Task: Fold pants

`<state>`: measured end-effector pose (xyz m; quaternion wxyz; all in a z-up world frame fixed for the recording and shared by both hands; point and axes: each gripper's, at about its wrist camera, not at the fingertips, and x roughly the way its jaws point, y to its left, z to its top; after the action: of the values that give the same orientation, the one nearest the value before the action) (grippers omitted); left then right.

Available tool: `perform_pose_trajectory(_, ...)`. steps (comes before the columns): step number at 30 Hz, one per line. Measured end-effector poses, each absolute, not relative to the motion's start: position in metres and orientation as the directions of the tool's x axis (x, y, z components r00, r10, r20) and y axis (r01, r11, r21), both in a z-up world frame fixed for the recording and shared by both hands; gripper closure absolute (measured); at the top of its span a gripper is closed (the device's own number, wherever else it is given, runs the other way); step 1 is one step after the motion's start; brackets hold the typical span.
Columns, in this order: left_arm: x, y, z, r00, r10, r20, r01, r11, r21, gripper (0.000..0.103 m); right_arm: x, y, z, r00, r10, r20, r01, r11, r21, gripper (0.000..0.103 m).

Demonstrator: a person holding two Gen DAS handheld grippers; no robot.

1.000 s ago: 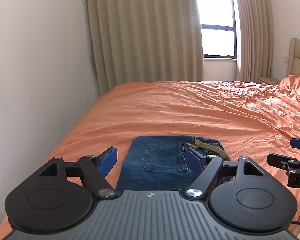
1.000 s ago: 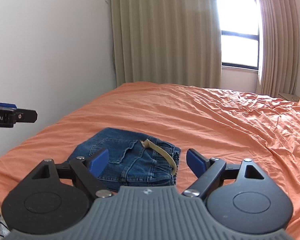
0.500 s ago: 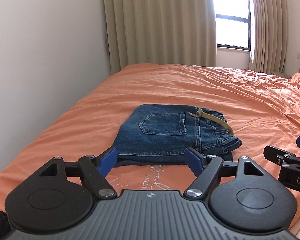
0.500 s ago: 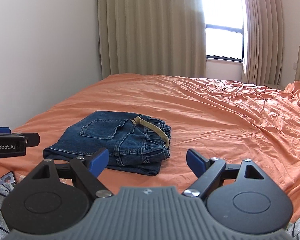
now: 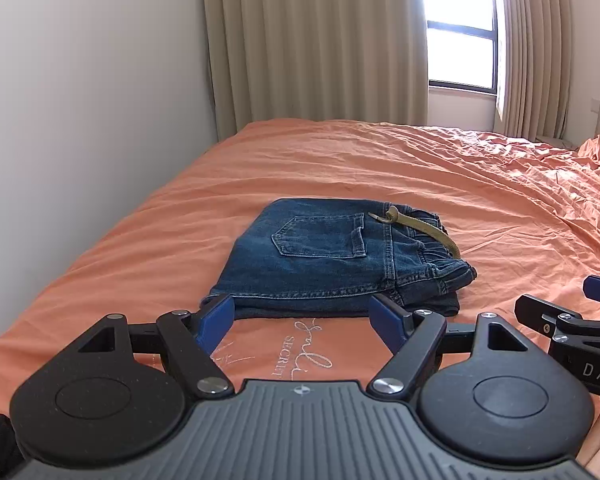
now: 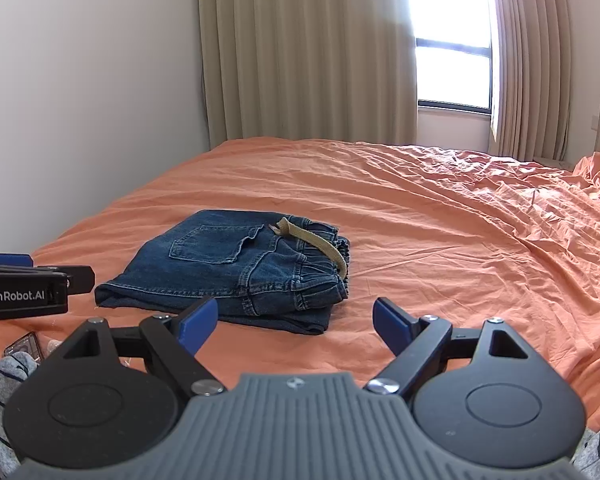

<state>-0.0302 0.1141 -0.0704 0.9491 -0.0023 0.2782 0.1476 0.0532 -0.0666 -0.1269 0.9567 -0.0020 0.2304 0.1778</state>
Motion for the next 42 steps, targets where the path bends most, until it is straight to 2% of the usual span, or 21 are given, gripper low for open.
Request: perform_pose_trajectory(42, -0.0303, 0.1148, -0.0638, 0.806, 0.260, -0.531, -0.255, 0.963, 0.084, 0.013, 0.0468, -0.0731, -0.1220, 0.842, 0.321, -0.434, -0.319, 0.944, 0.080, 0.022)
